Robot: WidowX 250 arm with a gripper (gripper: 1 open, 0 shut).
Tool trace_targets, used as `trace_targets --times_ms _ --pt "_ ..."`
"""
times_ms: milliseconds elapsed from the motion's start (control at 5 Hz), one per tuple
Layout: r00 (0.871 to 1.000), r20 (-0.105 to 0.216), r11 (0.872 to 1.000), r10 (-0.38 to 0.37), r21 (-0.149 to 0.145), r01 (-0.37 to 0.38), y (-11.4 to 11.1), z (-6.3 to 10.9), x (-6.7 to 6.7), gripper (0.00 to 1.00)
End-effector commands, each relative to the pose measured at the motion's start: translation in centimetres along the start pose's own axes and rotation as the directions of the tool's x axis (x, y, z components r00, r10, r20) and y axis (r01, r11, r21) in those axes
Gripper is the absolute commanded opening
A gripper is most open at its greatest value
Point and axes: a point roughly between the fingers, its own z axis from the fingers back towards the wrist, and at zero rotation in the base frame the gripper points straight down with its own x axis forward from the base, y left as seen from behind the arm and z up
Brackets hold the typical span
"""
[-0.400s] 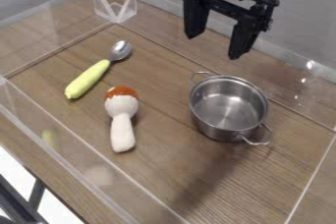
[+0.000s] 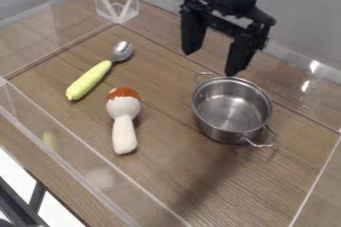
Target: Put mushroom into the silver pot
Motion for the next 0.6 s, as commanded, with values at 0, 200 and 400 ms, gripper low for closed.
trace_targets --times_ms 0,200,400 --pt "0.998 0.038 0.998 0.059 -0.006 -0.059 1.5 0.7 -0.7 1.0" --pt "0.992 0.042 0.993 0.115 -0.006 -0.115 3.2 0.5 -1.6 1.0" --pt "0.983 0.054 0.985 0.174 -0.006 -0.173 4.8 0.3 -2.6 1.0"
